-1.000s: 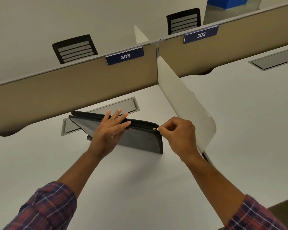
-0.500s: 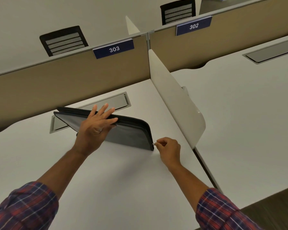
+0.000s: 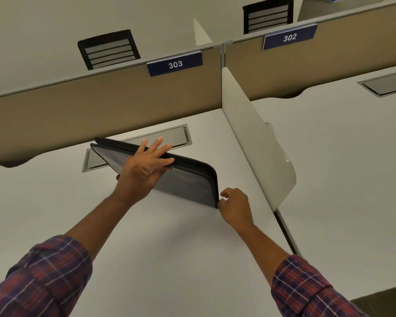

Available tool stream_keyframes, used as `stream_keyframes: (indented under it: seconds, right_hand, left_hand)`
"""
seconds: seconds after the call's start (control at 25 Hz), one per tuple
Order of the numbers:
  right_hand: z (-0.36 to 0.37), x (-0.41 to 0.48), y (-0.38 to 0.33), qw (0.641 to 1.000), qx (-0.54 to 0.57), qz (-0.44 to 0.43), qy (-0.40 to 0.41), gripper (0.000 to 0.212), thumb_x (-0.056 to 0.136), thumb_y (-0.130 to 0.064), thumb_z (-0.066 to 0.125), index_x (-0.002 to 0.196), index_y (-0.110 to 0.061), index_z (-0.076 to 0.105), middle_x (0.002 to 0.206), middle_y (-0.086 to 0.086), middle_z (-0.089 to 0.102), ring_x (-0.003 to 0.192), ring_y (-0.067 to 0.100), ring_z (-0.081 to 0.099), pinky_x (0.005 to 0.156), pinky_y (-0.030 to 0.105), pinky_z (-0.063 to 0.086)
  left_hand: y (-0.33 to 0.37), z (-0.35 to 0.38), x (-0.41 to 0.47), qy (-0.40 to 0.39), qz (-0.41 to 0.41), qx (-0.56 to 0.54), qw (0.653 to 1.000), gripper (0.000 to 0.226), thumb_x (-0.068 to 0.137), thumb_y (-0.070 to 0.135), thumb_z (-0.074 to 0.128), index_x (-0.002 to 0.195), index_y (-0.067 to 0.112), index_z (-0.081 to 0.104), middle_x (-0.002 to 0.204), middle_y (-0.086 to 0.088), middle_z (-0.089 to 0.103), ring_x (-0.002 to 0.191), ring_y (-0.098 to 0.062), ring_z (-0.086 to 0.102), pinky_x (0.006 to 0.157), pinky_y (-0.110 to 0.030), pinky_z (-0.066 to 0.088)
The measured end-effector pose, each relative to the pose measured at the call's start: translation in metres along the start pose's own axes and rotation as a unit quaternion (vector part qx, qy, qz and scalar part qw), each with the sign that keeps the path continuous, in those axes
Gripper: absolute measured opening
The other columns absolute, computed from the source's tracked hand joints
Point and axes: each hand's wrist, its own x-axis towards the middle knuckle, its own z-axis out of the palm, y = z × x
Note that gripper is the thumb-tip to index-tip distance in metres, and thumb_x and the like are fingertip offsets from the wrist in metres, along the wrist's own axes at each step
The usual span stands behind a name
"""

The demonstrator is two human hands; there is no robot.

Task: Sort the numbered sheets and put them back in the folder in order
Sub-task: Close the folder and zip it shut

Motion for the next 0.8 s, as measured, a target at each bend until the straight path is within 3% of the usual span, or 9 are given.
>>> stream_keyframes:
  seconds: [0.08,0.16,0.24,0.36,0.44,0.52,0.68,0.76,0.8]
  right_hand:
    - [-0.019,-0.001,-0.024,0.993,0.081,-0.048,0.068,0.024,0.101,-0.010,0.056,0.119,-0.008,0.072,0.113,0.005,0.070,0.096,0.011,0.060,0.086,0.022,0.047]
    - [-0.041,-0.001,-0.057,0.973,0.158,-0.135,0.103,0.026,0.105,-0.024,0.052,0.116,-0.012,0.072,0.106,-0.002,0.071,0.094,0.003,0.063,0.086,0.017,0.050]
    - [-0.064,0.001,-0.093,0.962,0.177,-0.201,0.045,0.043,0.105,-0.047,0.048,0.124,-0.016,0.069,0.112,-0.009,0.069,0.098,-0.002,0.063,0.082,0.007,0.048]
    - [-0.082,0.008,-0.138,0.966,0.047,-0.236,-0.095,0.070,0.094,-0.072,0.051,0.141,-0.019,0.060,0.122,-0.005,0.068,0.099,0.005,0.063,0.084,0.015,0.052]
    - [-0.081,0.007,-0.162,0.945,-0.140,-0.257,-0.146,0.063,0.093,-0.068,0.060,0.138,-0.023,0.058,0.119,-0.002,0.070,0.095,0.012,0.064,0.082,0.026,0.056]
    - [-0.073,0.003,-0.179,0.913,-0.258,-0.276,-0.154,0.047,0.098,-0.051,0.066,0.134,-0.023,0.055,0.117,0.003,0.069,0.089,0.017,0.062,0.078,0.030,0.052]
    - [-0.058,-0.001,-0.181,0.919,-0.253,-0.273,-0.128,0.028,0.107,-0.036,0.057,0.130,-0.020,0.059,0.111,0.005,0.069,0.087,0.019,0.065,0.082,0.033,0.058]
    - [-0.054,-0.004,-0.179,0.935,-0.215,-0.261,-0.109,0.027,0.108,-0.038,0.054,0.125,-0.019,0.062,0.111,0.004,0.071,0.086,0.018,0.066,0.084,0.031,0.057]
    - [-0.052,-0.005,-0.179,0.942,-0.192,-0.255,-0.099,0.028,0.108,-0.038,0.054,0.124,-0.018,0.063,0.111,0.003,0.072,0.088,0.019,0.067,0.085,0.030,0.056]
  left_hand:
    - [0.000,0.001,0.001,0.001,-0.004,-0.006,1.000,0.027,0.092,0.016,0.072,0.117,0.008,0.077,0.142,-0.011,0.061,0.145,-0.030,0.048,0.124,-0.061,0.028]
    - [0.000,0.001,0.002,0.000,-0.013,-0.020,1.000,0.026,0.092,0.014,0.073,0.117,0.009,0.077,0.143,-0.010,0.061,0.145,-0.028,0.048,0.124,-0.061,0.028]
    - [0.001,0.000,0.001,0.003,-0.019,-0.027,0.999,0.026,0.092,0.012,0.076,0.117,0.010,0.077,0.143,-0.009,0.061,0.146,-0.026,0.047,0.124,-0.060,0.029]
    - [0.003,0.002,-0.004,0.008,-0.020,-0.022,1.000,0.027,0.093,0.018,0.071,0.119,0.011,0.076,0.142,-0.009,0.062,0.147,-0.025,0.046,0.125,-0.058,0.028]
    - [0.003,0.002,-0.008,0.015,-0.029,-0.031,0.999,0.027,0.093,0.021,0.070,0.117,0.010,0.077,0.142,-0.009,0.063,0.147,-0.025,0.046,0.126,-0.057,0.027]
    - [0.002,0.001,-0.013,0.030,-0.047,-0.036,0.998,0.027,0.091,0.019,0.074,0.115,0.007,0.077,0.144,-0.009,0.062,0.148,-0.024,0.044,0.124,-0.058,0.029]
    - [0.010,0.002,-0.039,0.150,-0.126,0.022,0.980,0.046,0.087,0.001,0.082,0.130,0.006,0.066,0.156,-0.007,0.051,0.154,-0.024,0.034,0.124,-0.053,0.032]
    - [0.022,0.008,-0.063,0.263,-0.239,-0.011,0.935,0.050,0.091,0.005,0.079,0.136,0.013,0.060,0.155,-0.003,0.052,0.152,-0.021,0.039,0.121,-0.042,0.037]
    - [0.028,0.010,-0.074,0.316,-0.323,-0.053,0.891,0.048,0.093,0.009,0.076,0.136,0.019,0.058,0.151,0.000,0.055,0.147,-0.019,0.045,0.119,-0.039,0.040]
